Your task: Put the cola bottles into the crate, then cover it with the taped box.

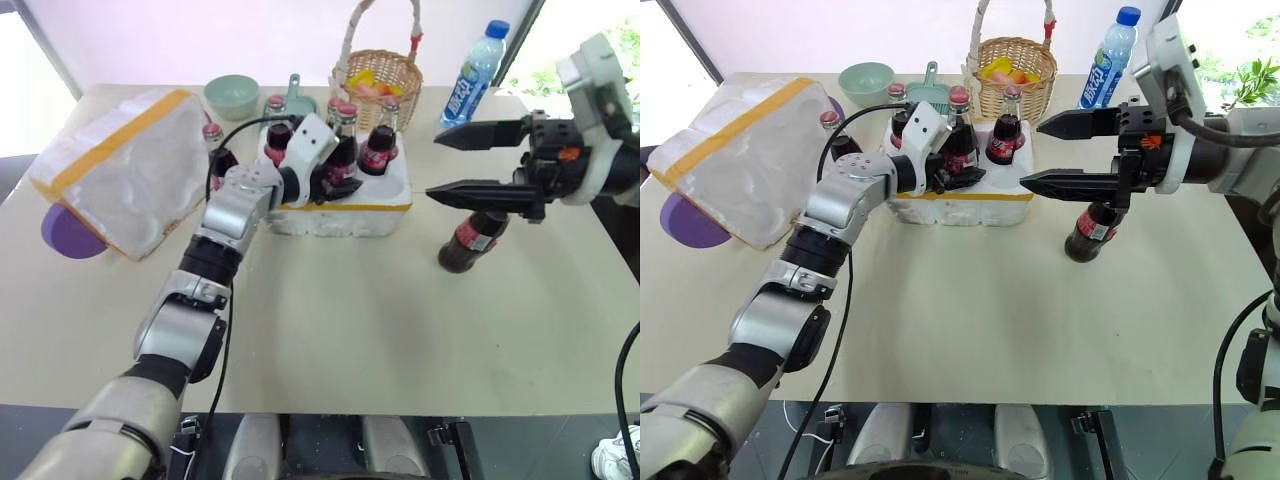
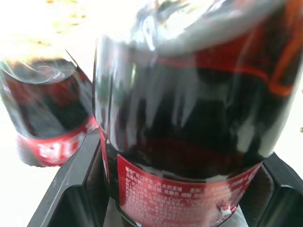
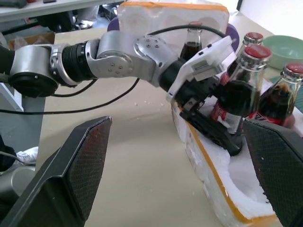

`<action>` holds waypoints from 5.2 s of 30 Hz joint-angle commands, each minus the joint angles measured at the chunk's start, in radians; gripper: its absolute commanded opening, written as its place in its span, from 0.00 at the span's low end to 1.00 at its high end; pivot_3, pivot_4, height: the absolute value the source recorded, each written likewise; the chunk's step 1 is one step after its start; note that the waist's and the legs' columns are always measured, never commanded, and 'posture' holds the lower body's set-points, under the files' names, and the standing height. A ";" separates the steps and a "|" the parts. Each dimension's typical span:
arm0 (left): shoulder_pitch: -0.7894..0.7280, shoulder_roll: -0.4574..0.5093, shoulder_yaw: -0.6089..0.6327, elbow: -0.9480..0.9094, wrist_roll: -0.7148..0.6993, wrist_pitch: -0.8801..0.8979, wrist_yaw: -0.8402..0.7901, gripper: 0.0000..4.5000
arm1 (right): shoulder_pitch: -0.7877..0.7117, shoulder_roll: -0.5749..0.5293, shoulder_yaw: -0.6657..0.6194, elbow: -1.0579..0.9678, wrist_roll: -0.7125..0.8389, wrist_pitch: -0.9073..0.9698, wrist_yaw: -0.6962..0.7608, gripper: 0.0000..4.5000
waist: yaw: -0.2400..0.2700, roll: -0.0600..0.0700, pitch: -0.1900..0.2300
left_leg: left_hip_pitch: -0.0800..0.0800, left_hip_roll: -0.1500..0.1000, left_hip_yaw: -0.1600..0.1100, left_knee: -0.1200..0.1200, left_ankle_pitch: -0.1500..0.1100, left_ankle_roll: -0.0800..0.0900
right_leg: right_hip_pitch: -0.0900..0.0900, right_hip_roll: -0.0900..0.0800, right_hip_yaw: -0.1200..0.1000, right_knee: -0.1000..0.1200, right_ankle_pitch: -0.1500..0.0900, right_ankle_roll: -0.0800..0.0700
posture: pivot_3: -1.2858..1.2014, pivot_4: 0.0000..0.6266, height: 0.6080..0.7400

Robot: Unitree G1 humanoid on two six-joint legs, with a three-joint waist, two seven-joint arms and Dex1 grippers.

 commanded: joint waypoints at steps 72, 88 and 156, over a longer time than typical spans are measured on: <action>0.125 0.356 0.555 -0.463 -0.539 0.311 0.047 0.63 | 0.001 0.042 -0.020 -0.026 0.043 -0.013 -0.066 1.00 | -0.005 -0.004 0.002 | -0.001 0.001 0.000 0.001 0.000 0.000 | -0.003 -0.001 0.000 0.004 0.000 0.000 | 0.52 0.24 1.00; 0.170 0.243 0.245 -0.316 -0.211 0.056 0.038 0.63 | 0.054 0.045 -0.063 -0.065 0.074 0.005 -0.129 1.00 | -0.011 -0.004 0.002 | 0.000 0.001 0.001 0.000 0.000 0.000 | -0.004 0.001 0.001 0.006 0.000 0.000 | 0.52 0.24 1.00; 0.429 0.417 0.186 -0.794 -0.449 0.213 -0.342 1.00 | 0.661 0.456 -0.184 -0.036 -0.196 -0.312 -0.678 1.00 | -0.014 -0.006 0.000 | 0.005 0.002 0.001 0.000 0.000 0.000 | 0.002 0.002 0.002 0.005 0.000 -0.001 | 0.52 0.24 1.00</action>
